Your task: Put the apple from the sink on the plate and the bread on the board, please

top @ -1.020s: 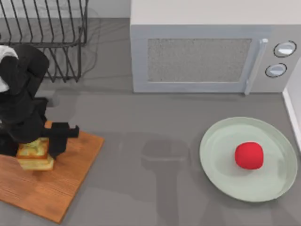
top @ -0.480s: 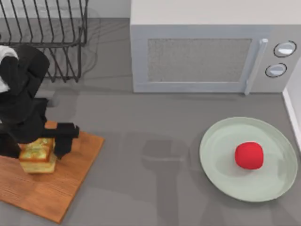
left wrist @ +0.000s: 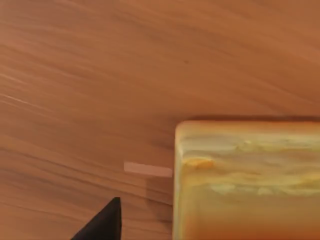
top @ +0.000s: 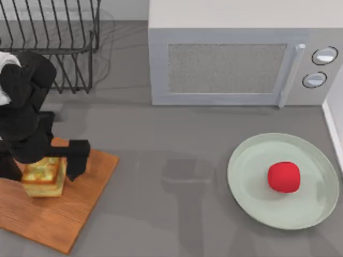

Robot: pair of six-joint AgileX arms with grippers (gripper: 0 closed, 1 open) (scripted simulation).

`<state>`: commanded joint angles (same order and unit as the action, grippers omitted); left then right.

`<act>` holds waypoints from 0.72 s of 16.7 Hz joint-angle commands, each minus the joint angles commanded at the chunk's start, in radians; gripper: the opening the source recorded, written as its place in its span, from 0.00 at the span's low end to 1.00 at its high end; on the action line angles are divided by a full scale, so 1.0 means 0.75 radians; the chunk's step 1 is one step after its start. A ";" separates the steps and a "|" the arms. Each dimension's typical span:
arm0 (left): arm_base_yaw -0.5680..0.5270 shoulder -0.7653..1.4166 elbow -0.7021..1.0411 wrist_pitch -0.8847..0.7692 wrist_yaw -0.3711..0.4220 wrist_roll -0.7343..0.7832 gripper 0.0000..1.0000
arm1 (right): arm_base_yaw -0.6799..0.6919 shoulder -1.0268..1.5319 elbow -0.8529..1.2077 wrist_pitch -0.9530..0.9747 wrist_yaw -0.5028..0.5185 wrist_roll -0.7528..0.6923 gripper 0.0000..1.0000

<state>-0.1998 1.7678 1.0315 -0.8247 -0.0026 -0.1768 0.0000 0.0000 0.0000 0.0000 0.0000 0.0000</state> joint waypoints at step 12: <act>0.087 -0.811 -0.472 0.376 0.004 0.083 1.00 | 0.000 0.000 0.000 0.000 0.000 0.000 1.00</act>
<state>-0.1347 1.1594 0.6772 -0.5427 0.0006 -0.1143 0.0000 0.0000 0.0000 0.0000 0.0000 0.0000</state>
